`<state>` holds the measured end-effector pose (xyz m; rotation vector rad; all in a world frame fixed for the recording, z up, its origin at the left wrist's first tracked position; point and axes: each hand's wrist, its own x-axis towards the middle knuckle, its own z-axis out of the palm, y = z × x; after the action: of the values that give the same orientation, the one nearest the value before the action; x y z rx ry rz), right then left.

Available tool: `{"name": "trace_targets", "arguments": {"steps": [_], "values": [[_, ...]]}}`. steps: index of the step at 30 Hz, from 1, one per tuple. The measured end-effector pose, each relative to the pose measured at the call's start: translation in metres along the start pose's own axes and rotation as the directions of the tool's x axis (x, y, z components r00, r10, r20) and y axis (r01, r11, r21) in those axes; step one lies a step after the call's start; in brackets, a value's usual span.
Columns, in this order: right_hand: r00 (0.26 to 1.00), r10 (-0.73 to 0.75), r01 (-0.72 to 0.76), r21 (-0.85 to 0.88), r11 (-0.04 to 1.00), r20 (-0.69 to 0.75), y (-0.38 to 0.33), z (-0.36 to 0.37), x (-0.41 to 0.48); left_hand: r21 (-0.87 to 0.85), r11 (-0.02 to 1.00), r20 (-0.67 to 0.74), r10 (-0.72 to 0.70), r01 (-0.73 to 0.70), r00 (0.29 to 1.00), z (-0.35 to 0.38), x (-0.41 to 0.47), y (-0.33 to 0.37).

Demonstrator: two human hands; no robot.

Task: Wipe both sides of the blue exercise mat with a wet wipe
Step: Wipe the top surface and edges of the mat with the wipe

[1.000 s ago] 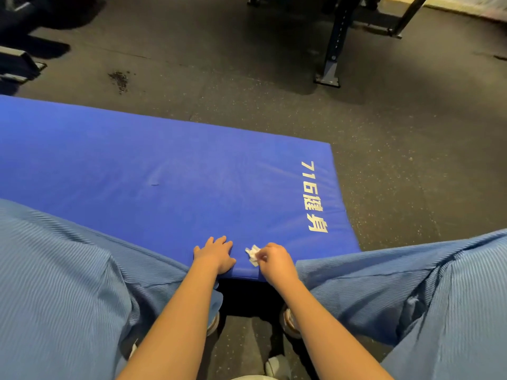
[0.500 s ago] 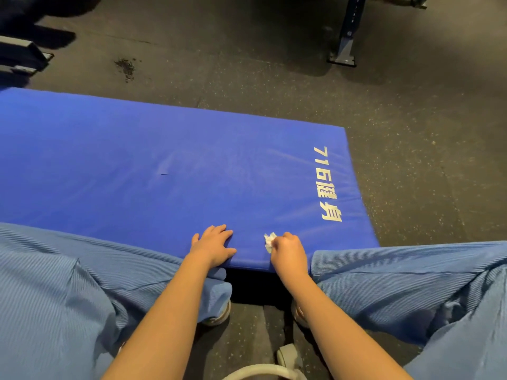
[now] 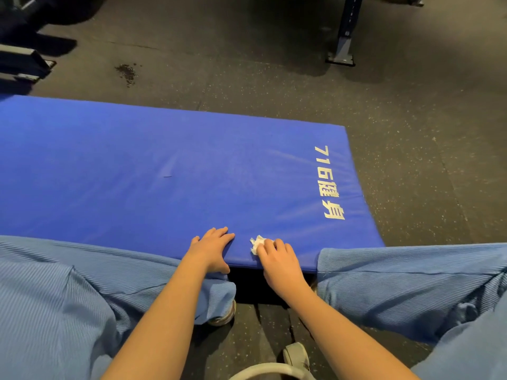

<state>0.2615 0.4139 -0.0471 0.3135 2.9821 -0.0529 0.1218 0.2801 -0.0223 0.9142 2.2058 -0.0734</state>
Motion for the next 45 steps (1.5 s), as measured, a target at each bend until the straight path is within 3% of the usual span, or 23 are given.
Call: {"name": "trace_targets", "arguments": {"steps": [5, 8, 15, 23, 30, 39, 45], "values": [[0.998, 0.049, -0.046, -0.054, 0.997, 0.050, 0.000, -0.005, 0.004, -0.010, 0.999, -0.062, -0.048, 0.047, 0.997, -0.001, -0.005, -0.005], [0.999, 0.002, 0.000, -0.040, 0.999, 0.037, 0.013, -0.018, 0.018, -0.006, 0.993, -0.108, -0.118, 0.118, 0.987, -0.004, -0.009, -0.014], [0.997, -0.048, 0.041, -0.119, 0.992, -0.056, 0.041, -0.076, 0.039, -0.012, 0.971, -0.400, -0.223, 0.238, 0.889, -0.023, -0.011, -0.019], [0.995, 0.088, -0.081, -0.121, 0.989, 0.049, 0.082, -0.115, 0.013, 0.122, 0.989, -0.325, -0.042, 0.086, 0.945, -0.042, -0.006, 0.023], [0.958, 0.233, -0.216, -0.114, 0.970, 0.164, 0.116, -0.121, -0.021, 0.121, 0.989, -0.267, 0.110, -0.080, 0.958, -0.032, 0.005, 0.070], [0.903, 0.357, -0.337, -0.120, 0.934, 0.241, 0.141, -0.112, -0.042, 0.164, 0.976, -0.224, 0.177, -0.142, 0.958, -0.007, 0.019, 0.103], [0.822, 0.374, -0.379, -0.078, 0.922, 0.429, 0.126, -0.072, -0.049, 0.270, 0.957, -0.088, 0.138, -0.109, 0.987, 0.022, 0.022, 0.107]]}}
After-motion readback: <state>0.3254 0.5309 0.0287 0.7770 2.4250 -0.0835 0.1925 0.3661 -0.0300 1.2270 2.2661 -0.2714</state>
